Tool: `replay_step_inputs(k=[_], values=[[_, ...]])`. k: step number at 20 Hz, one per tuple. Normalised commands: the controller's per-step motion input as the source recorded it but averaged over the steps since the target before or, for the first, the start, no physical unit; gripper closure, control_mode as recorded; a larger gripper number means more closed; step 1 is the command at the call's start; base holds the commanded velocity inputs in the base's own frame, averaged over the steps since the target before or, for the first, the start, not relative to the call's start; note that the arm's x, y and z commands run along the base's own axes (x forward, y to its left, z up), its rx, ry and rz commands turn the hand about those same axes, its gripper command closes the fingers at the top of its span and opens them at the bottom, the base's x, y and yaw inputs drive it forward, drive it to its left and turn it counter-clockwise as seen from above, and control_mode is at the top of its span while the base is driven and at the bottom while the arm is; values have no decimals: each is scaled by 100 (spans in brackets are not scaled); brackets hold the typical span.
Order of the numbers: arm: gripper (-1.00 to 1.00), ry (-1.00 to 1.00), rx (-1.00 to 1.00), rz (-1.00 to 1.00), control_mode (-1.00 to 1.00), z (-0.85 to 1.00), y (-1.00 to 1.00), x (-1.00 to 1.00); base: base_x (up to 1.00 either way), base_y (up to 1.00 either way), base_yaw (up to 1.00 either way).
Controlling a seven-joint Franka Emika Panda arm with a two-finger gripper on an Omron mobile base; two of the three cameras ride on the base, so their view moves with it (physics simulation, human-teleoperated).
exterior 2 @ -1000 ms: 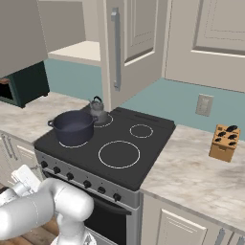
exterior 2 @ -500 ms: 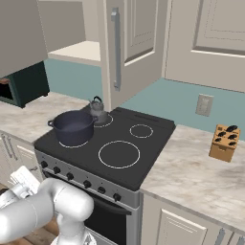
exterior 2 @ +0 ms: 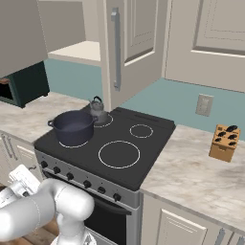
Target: Pick the kettle from the cabinet and place it on a stove burner. Then pick the pot from the counter and place it on another stove burner. Finally, turn both burners on.
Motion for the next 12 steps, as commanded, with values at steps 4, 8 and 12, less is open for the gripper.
replay_step_inputs(k=[4, 8, 12], values=[[-100, 10, -10, -5, -100, 5, -7, 0, 0, 0, 0], [-100, 12, -9, -7, -100, 0, -13, 0, 0, 0, 0], [-100, 12, -10, -7, -100, 0, -12, 0, 0, 0, 0]])
